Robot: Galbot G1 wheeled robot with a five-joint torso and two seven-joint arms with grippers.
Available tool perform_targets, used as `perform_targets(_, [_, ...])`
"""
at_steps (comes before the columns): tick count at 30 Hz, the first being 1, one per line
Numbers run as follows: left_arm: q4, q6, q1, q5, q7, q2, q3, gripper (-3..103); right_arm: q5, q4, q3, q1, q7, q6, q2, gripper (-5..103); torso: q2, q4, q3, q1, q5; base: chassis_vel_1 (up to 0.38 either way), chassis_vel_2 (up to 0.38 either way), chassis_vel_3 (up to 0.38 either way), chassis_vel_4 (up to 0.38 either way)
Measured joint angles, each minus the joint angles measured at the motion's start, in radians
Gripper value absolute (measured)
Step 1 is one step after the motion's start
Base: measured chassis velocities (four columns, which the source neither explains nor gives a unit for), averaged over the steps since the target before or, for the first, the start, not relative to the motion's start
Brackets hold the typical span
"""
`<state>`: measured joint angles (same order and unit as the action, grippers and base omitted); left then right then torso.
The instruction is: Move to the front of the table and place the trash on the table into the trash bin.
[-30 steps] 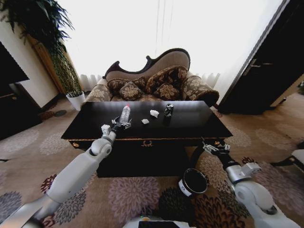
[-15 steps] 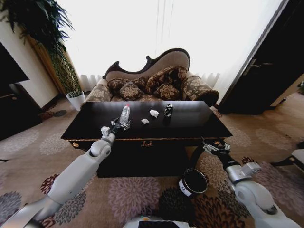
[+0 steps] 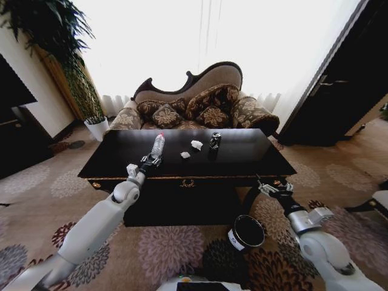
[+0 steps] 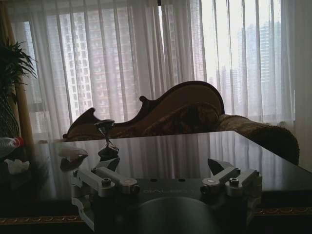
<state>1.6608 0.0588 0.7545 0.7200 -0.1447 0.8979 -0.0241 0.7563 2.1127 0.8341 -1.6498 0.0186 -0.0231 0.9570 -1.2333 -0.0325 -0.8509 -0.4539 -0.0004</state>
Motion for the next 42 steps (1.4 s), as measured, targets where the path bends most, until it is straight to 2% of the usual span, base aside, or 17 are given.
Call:
perform_targets(5, [0.079,0.002,0.049,0.006,0.005,-0.048,-0.037,36,-0.021,0.011,-0.007,-0.001,-0.002,0.001,0.008,100,0.000,-0.0001,0.000,0.000,-0.0002,0.000,0.000,0.000,0.000])
perform_targets(8, [0.222,0.012,0.117,0.042,0.042,-0.151,-0.085,36,-0.056,0.012,-0.008,0.000,-0.005,-0.005,0.007,100,0.000,0.0000,0.000,0.000,0.0001,0.000,0.000,0.000,0.000])
perform_targets(9, [0.222,0.012,0.117,0.042,0.042,-0.151,-0.085,36,-0.056,0.012,-0.008,0.000,-0.005,-0.005,0.007,100,0.000,0.0000,0.000,0.000,0.0001,0.000,0.000,0.000,0.000])
perform_targets(12, [0.307,0.015,0.174,0.068,0.077,-0.224,-0.125,36,-0.129,0.000,-0.004,0.001,-0.004,-0.042,0.003,100,0.000,0.0000,0.000,0.000,0.0001,0.000,0.000,0.000,0.000])
perform_targets(14, [0.413,0.019,0.252,0.113,0.107,-0.305,-0.206,36,-0.308,-0.026,0.001,0.006,-0.003,-0.123,0.001,100,0.000,0.0001,0.000,0.000,0.0000,0.000,0.000,0.000,0.000])
perform_targets(16, [0.437,0.022,0.268,0.124,0.111,-0.320,-0.227,36,-0.347,-0.028,0.001,0.006,-0.003,-0.138,0.002,100,0.000,0.0002,0.000,0.000,0.0001,0.000,0.000,0.000,0.000])
perform_targets(19, [0.571,0.043,0.345,0.184,0.115,-0.380,-0.310,36,-0.548,-0.034,-0.007,0.013,-0.023,-0.220,0.013,100,0.000,0.0000,0.000,0.000,0.0004,0.000,0.000,0.000,0.000])
perform_targets(20, [0.571,0.043,0.345,0.184,0.115,-0.380,-0.310,36,-0.548,-0.034,-0.007,0.013,-0.023,-0.220,0.013,100,0.000,0.0000,0.000,0.000,0.0004,0.000,0.000,0.000,0.000])
perform_targets(23, [0.666,0.071,0.371,0.246,0.104,-0.391,-0.314,36,-0.710,-0.046,-0.011,0.029,-0.062,-0.312,0.016,100,0.000,0.0001,0.000,0.000,0.0001,0.000,0.000,0.000,0.000])
perform_targets(24, [0.666,0.071,0.371,0.246,0.104,-0.391,-0.314,36,-0.710,-0.046,-0.011,0.029,-0.062,-0.312,0.016,100,0.000,0.0001,0.000,0.000,0.0001,0.000,0.000,0.000,0.000])
perform_targets(27, [0.729,0.100,0.362,0.306,0.087,-0.391,-0.263,36,-0.904,-0.049,-0.008,0.048,-0.090,-0.418,0.013,100,0.000,-0.0002,0.000,0.000,0.0004,0.000,0.000,0.000,0.000])
perform_targets(28, [0.729,0.100,0.362,0.306,0.087,-0.391,-0.263,36,-0.904,-0.049,-0.008,0.048,-0.090,-0.418,0.013,100,0.000,-0.0002,0.000,0.000,0.0004,0.000,0.000,0.000,0.000])
perform_targets(30, [0.752,0.113,0.349,0.326,0.080,-0.362,-0.205,36,-1.031,-0.051,-0.018,0.064,-0.110,-0.480,0.016,100,0.000,0.0001,0.000,0.000,-0.0002,0.000,0.000,0.000,0.000])
perform_targets(31, [0.752,0.113,0.349,0.326,0.080,-0.362,-0.205,36,-1.031,-0.051,-0.018,0.064,-0.110,-0.480,0.016,100,0.000,0.0001,0.000,0.000,-0.0002,0.000,0.000,0.000,0.000])
perform_targets(36, [0.785,0.126,0.300,0.336,0.088,-0.352,-0.102,36,-1.215,-0.024,-0.042,0.066,-0.148,-0.569,0.042,100,0.000,0.0000,0.000,0.000,0.0001,0.000,0.000,0.000,0.000])
perform_targets(39, [0.786,0.130,0.267,0.338,0.084,-0.351,-0.063,36,-1.257,-0.015,-0.054,0.070,-0.159,-0.580,0.046,100,0.000,0.0000,0.000,0.000,0.0003,0.000,0.000,0.000,0.000])
perform_targets(42, [0.778,0.139,0.218,0.338,0.063,-0.313,0.002,36,-1.299,-0.017,-0.079,0.082,-0.165,-0.590,0.052,100,0.000,-0.0001,0.000,0.000,0.0002,0.000,0.000,0.000,0.000])
